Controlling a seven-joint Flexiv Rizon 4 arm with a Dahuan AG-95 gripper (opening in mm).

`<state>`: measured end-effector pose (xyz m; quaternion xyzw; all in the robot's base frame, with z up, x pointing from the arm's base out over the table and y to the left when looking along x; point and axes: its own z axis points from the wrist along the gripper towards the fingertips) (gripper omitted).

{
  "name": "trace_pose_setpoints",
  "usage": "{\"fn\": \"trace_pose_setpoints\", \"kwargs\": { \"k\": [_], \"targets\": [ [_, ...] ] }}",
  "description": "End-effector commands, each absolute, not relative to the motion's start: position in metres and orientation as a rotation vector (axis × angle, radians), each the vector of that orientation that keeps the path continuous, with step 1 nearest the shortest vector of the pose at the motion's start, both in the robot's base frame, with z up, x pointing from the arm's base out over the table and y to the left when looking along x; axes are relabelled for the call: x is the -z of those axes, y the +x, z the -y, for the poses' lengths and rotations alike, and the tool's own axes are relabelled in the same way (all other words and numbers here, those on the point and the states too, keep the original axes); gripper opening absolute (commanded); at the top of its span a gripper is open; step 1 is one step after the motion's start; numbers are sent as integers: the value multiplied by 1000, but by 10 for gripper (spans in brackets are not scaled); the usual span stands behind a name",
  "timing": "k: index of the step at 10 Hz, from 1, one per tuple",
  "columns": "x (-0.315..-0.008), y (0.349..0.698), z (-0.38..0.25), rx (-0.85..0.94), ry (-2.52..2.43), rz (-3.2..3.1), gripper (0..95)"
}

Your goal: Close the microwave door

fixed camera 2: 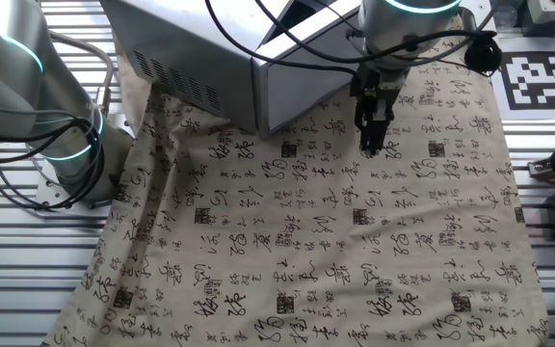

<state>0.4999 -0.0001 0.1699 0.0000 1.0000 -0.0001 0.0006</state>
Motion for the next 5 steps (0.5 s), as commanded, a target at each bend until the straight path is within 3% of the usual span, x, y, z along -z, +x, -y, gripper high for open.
{"fn": "trace_pose_setpoints", "kwargs": {
  "k": [1, 5],
  "targets": [
    [-170, 500, 0, -41, -342, -3096, 0],
    [-170, 500, 0, -37, -341, -3096, 0]
  ]
}}
